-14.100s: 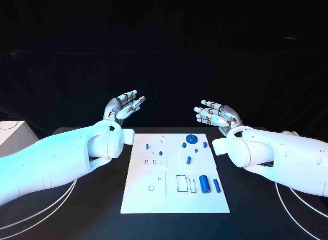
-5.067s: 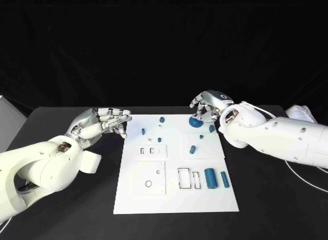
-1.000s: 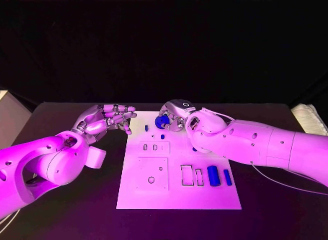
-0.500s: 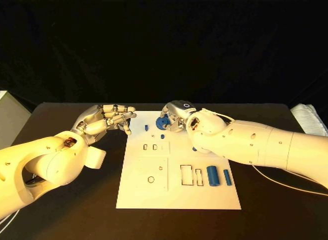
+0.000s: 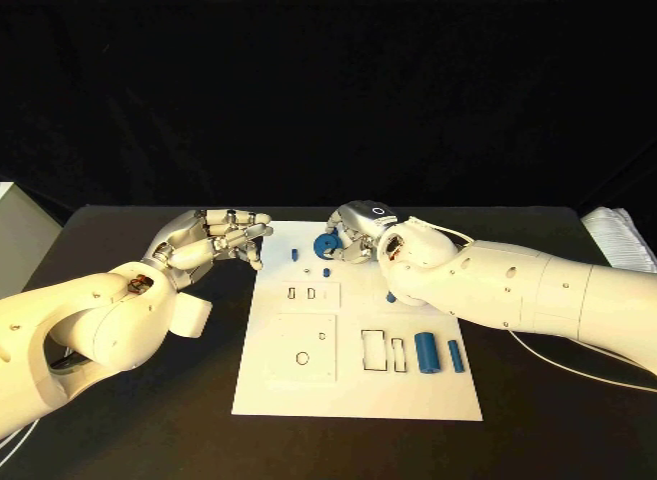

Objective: Assemble the parts on the task board

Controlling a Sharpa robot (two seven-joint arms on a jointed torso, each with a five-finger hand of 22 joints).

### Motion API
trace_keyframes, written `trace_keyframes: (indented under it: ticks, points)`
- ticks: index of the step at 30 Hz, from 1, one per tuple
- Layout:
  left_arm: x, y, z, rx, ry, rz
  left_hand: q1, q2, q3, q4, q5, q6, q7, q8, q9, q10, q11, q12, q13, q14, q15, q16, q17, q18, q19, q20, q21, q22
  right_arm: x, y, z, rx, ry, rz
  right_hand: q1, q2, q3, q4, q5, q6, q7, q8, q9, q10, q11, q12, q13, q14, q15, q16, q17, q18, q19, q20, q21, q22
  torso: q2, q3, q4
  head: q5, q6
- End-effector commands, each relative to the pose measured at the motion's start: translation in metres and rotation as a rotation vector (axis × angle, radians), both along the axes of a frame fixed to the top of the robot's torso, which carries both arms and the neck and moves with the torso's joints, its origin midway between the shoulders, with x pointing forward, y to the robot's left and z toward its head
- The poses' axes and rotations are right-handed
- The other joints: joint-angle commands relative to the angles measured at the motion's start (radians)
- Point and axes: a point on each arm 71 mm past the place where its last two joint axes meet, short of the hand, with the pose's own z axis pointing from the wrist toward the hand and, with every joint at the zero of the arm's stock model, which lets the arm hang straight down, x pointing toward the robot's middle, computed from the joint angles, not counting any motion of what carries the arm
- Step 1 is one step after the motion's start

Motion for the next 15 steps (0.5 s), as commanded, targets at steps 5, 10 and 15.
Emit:
trace_keyframes:
  ticks: [5,10,15]
  points:
    - [-0.0001,-0.0007,0.0010,-0.008,-0.002,-0.014,0.008,0.000,0.005,0.002,-0.003,-0.004,0.000,-0.003,0.001,-0.006,-0.002,0.007,0.001,-0.005,0.001,0.003,-0.001,0.014,-0.005,-0.001,0.003,0.002,0.0007,-0.0032,-0.0024,0.033,0.046,-0.003,-0.025,0.054,-0.191,0.077,0.023,-0.001,0.013,-0.024,-0.020,0.016,0.013,-0.005,0.172,0.101,0.016,-0.001,0.252,-0.014,0.049,0.012,-0.003,0.151,0.000,-0.0003,0.0015,-0.002,0.001]
    - [-0.0001,-0.0004,0.0012,-0.009,-0.005,-0.013,0.008,-0.001,0.005,0.003,-0.004,-0.004,0.001,-0.003,0.001,-0.006,-0.002,0.007,0.001,-0.006,0.001,0.004,-0.001,0.013,-0.006,-0.001,0.004,0.002,0.0009,-0.0055,-0.0038,0.047,0.074,-0.002,-0.036,0.081,-0.186,0.075,0.051,0.018,0.010,-0.018,-0.022,0.022,0.010,0.002,0.178,0.103,0.014,0.001,0.257,-0.015,0.052,0.012,0.002,0.157,0.000,-0.0005,0.0004,-0.001,0.000]
    - [-0.0001,-0.0002,0.0012,-0.009,-0.005,-0.011,0.008,-0.001,0.005,0.003,-0.004,-0.004,0.001,-0.003,0.001,-0.006,-0.002,0.007,0.001,-0.006,0.001,0.004,-0.001,0.013,-0.006,-0.001,0.004,0.002,0.0004,-0.0066,-0.0049,0.051,0.093,0.002,-0.038,0.097,-0.175,0.073,0.068,0.035,0.005,-0.011,-0.022,0.028,0.006,0.009,0.185,0.104,0.011,0.003,0.261,-0.016,0.054,0.009,0.006,0.161,0.000,-0.0004,0.0001,-0.001,-0.001]
